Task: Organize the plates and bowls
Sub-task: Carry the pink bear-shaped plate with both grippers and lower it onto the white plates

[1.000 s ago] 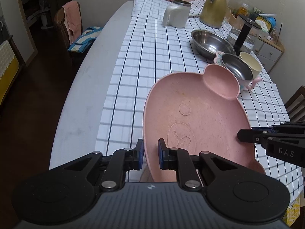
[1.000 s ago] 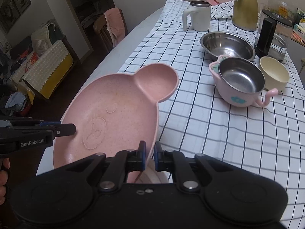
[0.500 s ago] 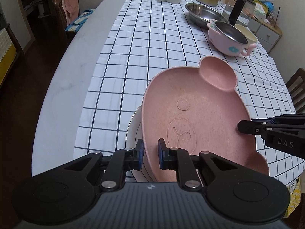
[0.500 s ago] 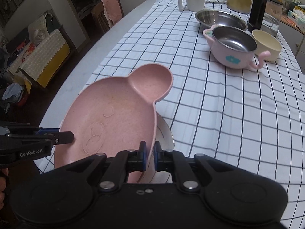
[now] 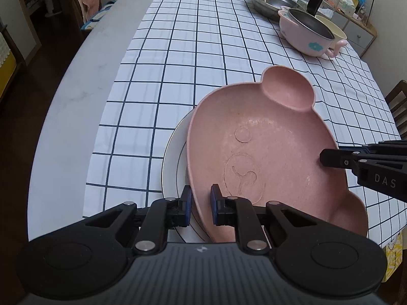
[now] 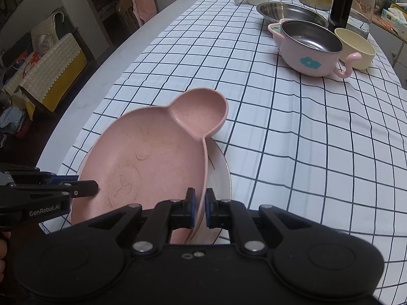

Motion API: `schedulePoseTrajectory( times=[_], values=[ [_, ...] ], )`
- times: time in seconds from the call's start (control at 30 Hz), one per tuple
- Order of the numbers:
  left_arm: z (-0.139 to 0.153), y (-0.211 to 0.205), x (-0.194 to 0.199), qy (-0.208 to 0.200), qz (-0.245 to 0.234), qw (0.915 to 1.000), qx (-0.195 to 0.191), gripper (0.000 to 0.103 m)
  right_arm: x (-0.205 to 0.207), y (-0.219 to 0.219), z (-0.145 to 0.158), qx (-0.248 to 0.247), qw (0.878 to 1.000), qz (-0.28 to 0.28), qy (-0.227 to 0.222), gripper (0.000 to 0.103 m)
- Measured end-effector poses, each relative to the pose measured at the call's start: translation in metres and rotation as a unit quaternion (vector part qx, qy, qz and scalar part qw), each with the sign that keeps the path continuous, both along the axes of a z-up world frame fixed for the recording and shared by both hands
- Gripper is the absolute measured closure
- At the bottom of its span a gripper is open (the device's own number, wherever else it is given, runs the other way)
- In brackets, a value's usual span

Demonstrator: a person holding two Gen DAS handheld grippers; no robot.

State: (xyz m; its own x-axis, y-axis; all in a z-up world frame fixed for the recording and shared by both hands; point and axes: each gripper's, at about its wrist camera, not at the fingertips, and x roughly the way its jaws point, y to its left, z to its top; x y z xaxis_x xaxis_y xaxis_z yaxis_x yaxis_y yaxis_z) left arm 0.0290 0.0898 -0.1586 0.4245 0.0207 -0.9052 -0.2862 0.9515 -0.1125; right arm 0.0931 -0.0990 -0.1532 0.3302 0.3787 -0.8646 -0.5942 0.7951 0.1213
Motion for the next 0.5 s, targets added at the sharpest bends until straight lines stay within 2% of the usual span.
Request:
schedulePoseTrajectory(
  times=[0.23,0.5],
  values=[
    [-0.003,-0.008,0.005,0.001,-0.022,0.9997,-0.006,0.089,0.004,-0.001,-0.002,-0.021,1.000,-0.009,-0.006,0.093],
    [-0.002,-0.008,0.008,-0.003,-0.024,0.9997,-0.003,0.089,0.004,-0.008,-0.001,-0.012,1.000,-0.026,0.000,0.081]
  ],
)
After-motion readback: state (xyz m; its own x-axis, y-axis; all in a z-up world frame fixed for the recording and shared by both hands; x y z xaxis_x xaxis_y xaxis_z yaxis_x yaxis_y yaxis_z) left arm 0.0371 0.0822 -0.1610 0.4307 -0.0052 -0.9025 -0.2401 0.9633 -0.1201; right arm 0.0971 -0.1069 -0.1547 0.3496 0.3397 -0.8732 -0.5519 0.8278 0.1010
